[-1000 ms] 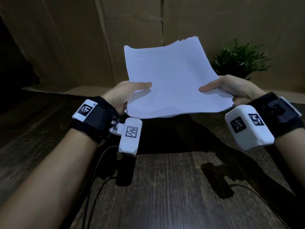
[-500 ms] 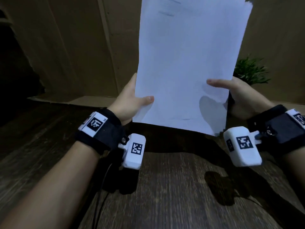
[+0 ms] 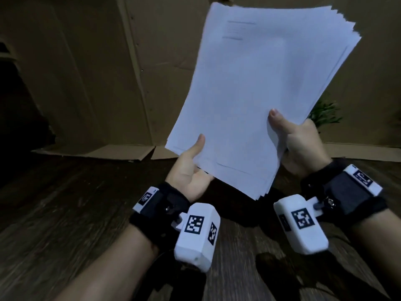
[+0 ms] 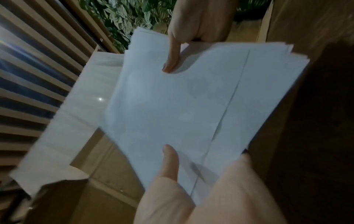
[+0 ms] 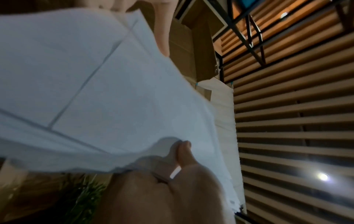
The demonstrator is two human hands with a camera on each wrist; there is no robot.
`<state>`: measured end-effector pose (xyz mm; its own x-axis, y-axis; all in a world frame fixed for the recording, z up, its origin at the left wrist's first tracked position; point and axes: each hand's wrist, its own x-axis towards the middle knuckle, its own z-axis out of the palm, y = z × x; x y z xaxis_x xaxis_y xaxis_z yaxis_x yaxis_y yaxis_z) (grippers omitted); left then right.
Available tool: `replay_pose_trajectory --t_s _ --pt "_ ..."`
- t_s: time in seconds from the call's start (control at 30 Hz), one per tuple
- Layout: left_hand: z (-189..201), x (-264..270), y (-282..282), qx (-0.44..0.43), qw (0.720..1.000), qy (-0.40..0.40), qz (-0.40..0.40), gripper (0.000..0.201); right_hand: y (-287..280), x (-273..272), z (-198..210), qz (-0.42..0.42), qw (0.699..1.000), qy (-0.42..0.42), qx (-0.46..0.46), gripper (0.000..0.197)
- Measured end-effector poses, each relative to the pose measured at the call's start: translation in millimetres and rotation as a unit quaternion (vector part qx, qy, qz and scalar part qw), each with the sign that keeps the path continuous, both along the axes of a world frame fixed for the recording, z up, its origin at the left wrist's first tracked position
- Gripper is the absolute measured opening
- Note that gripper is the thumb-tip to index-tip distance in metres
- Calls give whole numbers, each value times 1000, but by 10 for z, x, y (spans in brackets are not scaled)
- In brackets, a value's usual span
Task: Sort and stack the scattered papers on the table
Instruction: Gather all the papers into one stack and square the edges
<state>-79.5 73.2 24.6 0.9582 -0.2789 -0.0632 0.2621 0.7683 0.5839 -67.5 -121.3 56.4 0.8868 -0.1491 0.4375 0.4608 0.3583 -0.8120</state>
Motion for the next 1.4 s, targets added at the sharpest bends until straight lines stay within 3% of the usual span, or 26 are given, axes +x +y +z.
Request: replay_pose_trajectory --t_s 0.07,0.17,0.3,0.4,0.67,0.8,0.93,1.07,1.4 --pt "-64 -12 -21 -17 999 11 -33 35 53 -39 -12 -11 999 -7 -34 34" --pt "-197 29 -29 -28 999 15 -6 32 128 -74 -32 -7 997 -20 -80 27" --pt "-317 57 -81 -76 997 16 10 37 118 -72 -7 -13 993 -7 -121 36" --pt "-333 25 -124 -120 993 -1 2 37 91 -87 18 -4 995 5 -96 33" --pt "-395 72 -127 -98 995 -6 35 34 53 -105 66 42 995 8 -90 32" --pt "-433 80 -80 -69 997 4 35 38 95 -130 69 8 997 -4 -75 22" --pt "-501 107 13 -49 998 24 -11 53 81 -122 50 29 998 14 -53 40" --pt "-535 112 18 -60 998 28 -5 50 73 -97 58 47 997 29 -51 47" --pt "-413 162 69 -39 998 -6 51 34 12 -5 -1 4 999 37 -1 34"
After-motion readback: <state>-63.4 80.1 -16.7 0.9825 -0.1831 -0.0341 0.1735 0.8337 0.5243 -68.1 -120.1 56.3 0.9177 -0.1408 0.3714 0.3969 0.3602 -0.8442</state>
